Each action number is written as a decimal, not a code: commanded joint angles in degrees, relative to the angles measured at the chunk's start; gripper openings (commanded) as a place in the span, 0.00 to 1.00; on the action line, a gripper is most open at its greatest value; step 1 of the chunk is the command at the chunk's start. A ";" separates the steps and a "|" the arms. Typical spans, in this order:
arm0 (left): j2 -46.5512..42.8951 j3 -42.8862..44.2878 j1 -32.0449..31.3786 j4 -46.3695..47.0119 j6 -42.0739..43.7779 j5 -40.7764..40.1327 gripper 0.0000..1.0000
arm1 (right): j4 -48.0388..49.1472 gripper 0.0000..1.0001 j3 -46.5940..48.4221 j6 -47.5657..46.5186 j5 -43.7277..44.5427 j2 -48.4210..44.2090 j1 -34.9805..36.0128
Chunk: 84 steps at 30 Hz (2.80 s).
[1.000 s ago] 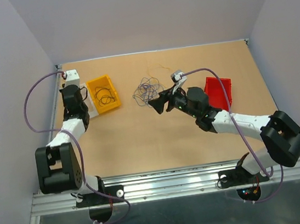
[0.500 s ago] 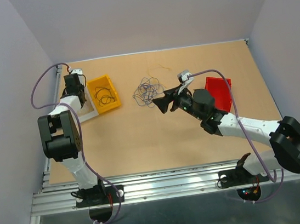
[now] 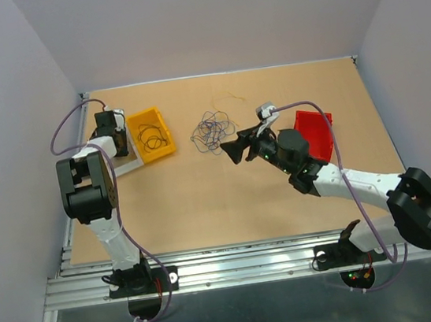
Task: Untangle the cables
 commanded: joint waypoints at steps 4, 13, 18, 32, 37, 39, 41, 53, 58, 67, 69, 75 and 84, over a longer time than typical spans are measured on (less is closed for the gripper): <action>-12.07 -4.53 0.70 3.20 -1.14 1.17 0.52 | 0.60 0.78 5.22 0.02 -3.52 7.63 -0.93; -25.08 -12.53 0.61 10.67 -0.53 2.92 0.75 | -2.30 0.76 12.25 -0.60 -2.65 16.68 -1.37; -31.06 -16.22 0.70 14.53 -0.88 7.82 0.73 | -4.23 0.67 15.42 -1.30 -1.15 21.96 -2.78; -52.50 -29.50 -0.53 25.69 2.20 26.21 0.75 | -11.87 0.60 32.73 -2.98 6.77 35.84 -8.13; -56.73 -31.43 -1.40 27.98 0.97 31.12 0.75 | -17.58 0.60 43.52 1.42 3.95 42.34 -13.49; -56.91 -30.91 -2.37 28.86 0.09 32.88 0.76 | -24.15 0.63 51.17 0.90 4.38 46.81 -14.20; -56.64 -30.73 -3.69 29.91 -0.53 32.90 0.77 | -26.81 0.66 58.09 0.90 4.83 49.46 -14.38; -46.98 -24.77 -18.55 37.91 -3.77 21.11 0.77 | -38.95 0.76 83.25 -0.31 17.21 68.35 -15.26; -41.09 -20.89 -18.81 41.42 -8.26 22.96 0.77 | -38.86 0.77 89.42 -9.89 18.71 72.32 -15.26; -41.87 -24.92 -19.25 43.81 -7.92 24.03 0.77 | -38.07 0.74 98.03 -26.50 13.55 79.52 -15.44; -43.97 -26.15 -19.25 43.89 -7.47 23.67 0.77 | -37.98 0.69 98.92 -28.10 12.13 80.50 -15.44; -46.10 -27.65 -19.25 43.89 -6.86 24.28 0.77 | -37.11 0.55 100.06 -30.74 7.47 82.26 -15.44; -43.03 -26.95 -19.25 42.57 -6.15 25.25 0.77 | -37.02 0.00 92.87 -30.13 -2.80 76.47 -15.44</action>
